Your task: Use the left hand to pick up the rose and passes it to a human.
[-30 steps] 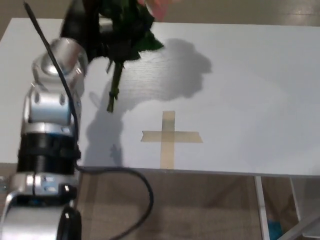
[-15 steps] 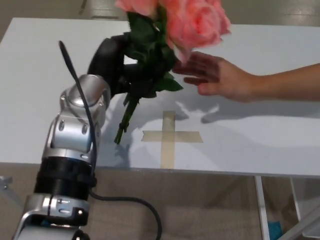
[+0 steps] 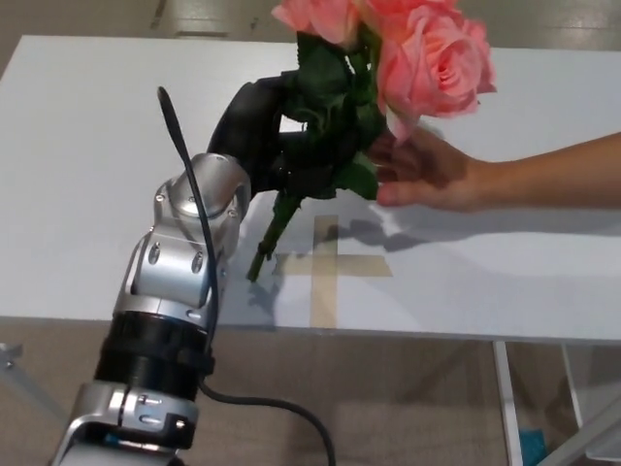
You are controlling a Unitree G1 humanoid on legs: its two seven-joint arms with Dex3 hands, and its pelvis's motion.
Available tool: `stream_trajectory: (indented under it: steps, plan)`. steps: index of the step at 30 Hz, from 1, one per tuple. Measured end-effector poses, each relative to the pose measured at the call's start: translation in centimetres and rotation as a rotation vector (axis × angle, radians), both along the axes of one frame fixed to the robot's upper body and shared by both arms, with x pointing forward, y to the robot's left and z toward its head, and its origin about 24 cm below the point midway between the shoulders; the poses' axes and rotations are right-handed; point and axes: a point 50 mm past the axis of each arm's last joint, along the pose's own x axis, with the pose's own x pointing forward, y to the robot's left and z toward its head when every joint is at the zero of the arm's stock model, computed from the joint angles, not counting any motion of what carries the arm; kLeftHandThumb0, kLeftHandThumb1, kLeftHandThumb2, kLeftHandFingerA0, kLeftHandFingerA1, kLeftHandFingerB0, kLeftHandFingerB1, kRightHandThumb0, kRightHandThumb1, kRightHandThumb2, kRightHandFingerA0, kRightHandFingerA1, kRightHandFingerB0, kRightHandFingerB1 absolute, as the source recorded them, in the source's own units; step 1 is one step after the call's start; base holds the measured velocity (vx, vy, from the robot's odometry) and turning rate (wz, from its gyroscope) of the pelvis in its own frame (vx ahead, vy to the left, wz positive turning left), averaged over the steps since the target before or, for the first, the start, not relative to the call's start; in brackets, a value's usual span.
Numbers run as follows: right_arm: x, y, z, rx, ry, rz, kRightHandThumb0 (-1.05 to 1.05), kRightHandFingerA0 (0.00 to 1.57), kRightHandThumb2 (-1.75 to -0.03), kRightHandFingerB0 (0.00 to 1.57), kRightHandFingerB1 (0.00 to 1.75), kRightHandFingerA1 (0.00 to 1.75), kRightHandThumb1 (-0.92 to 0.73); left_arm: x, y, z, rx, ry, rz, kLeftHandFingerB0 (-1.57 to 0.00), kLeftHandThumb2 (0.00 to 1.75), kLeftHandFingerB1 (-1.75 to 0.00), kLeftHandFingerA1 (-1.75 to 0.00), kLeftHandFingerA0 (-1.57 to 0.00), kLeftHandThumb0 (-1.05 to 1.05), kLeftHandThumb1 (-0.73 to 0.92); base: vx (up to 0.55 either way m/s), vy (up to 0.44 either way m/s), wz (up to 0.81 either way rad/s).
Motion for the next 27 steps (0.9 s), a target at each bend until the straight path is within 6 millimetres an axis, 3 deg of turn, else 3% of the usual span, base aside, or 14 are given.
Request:
stream_trajectory:
  steps: [15, 27]
  plan:
    - [0.2, 0.1, 0.0, 0.001, -0.004, 0.001, -0.35, 0.64, -0.61, 0.49, 0.38, 0.42, -0.7, 0.0, -2.6, 3.0, -0.16, -0.015, -0.031, -0.8, 0.69, -0.97, -1.37, -0.91, -0.18, 0.83, 0.0, 0.0, 0.0]
    - [0.4, 0.1, 0.1, 0.001, -0.009, 0.006, -0.35, 0.65, -0.61, 0.51, 0.38, 0.43, -0.7, 0.1, -2.9, 2.8, -0.229, 0.022, -0.017, -0.82, 0.69, -0.99, -1.35, -0.92, -0.18, 0.82, 0.0, 0.0, 0.0]
